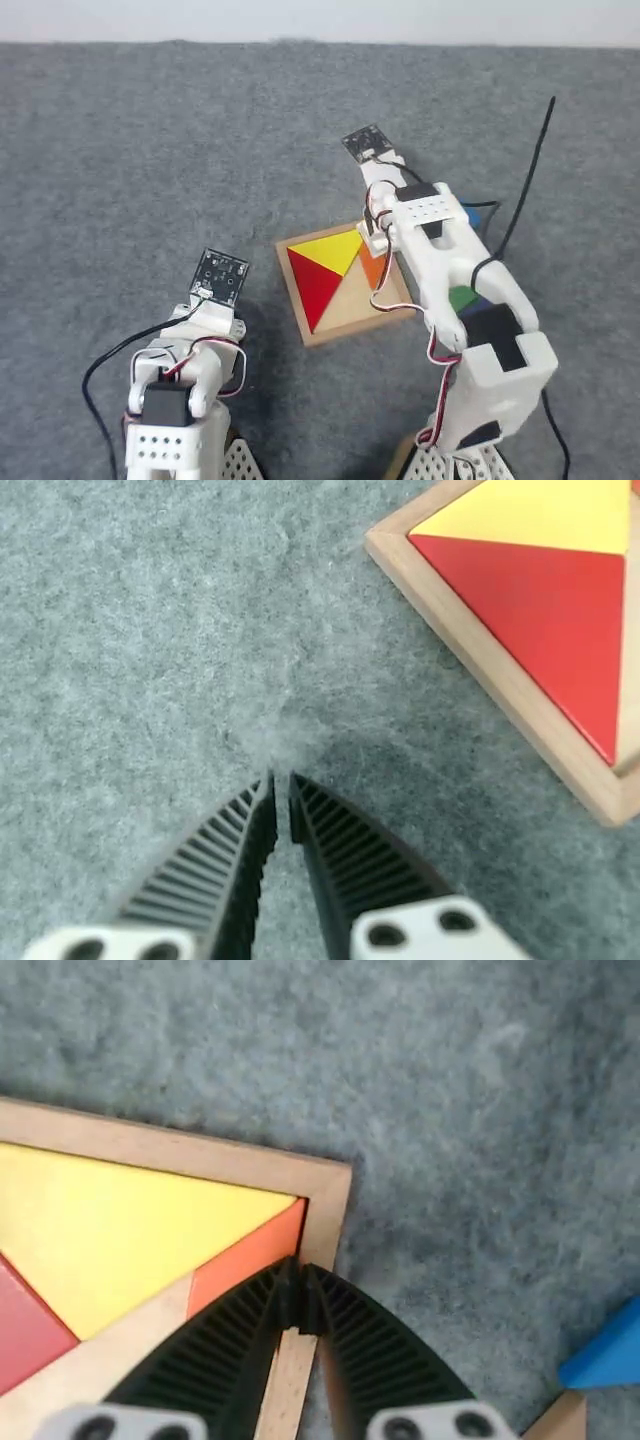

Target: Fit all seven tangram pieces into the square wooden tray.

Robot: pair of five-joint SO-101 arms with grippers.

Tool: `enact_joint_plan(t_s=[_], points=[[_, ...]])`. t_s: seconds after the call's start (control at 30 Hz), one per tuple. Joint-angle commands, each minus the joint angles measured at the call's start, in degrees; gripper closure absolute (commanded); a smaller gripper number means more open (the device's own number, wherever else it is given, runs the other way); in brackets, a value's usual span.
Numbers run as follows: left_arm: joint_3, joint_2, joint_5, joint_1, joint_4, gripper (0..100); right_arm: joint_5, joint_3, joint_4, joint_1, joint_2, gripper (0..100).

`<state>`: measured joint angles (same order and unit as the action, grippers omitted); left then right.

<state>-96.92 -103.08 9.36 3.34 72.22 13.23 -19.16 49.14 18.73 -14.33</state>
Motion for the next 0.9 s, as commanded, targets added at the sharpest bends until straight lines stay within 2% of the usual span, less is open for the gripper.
enact_joint_plan(t_s=[0.0, 0.23, 0.4, 0.53, 0.67, 0.87], points=[[0.57, -0.97, 0.44, 0.35, 0.18, 98, 0.97, 0.97, 0.48, -0.57, 1.89, 95.7], [0.57, -0.97, 0.44, 0.35, 0.18, 98, 0.79, -8.53, 0.75, -1.1, 18.95, 95.4], [0.57, -0.97, 0.44, 0.35, 0.18, 98, 0.18, -13.45, 3.65, -8.4, 27.3, 88.0], [0.57, -0.97, 0.44, 0.35, 0.18, 98, -4.4, -13.45, 5.76, -14.99, 25.27, 86.3], [0.57, -0.97, 0.44, 0.35, 0.18, 98, -8.09, -11.96, 4.97, -18.15, 19.12, 86.1], [0.57, -0.97, 0.44, 0.35, 0.18, 98, -8.7, -6.68, 5.85, -22.73, 10.15, 86.1]])
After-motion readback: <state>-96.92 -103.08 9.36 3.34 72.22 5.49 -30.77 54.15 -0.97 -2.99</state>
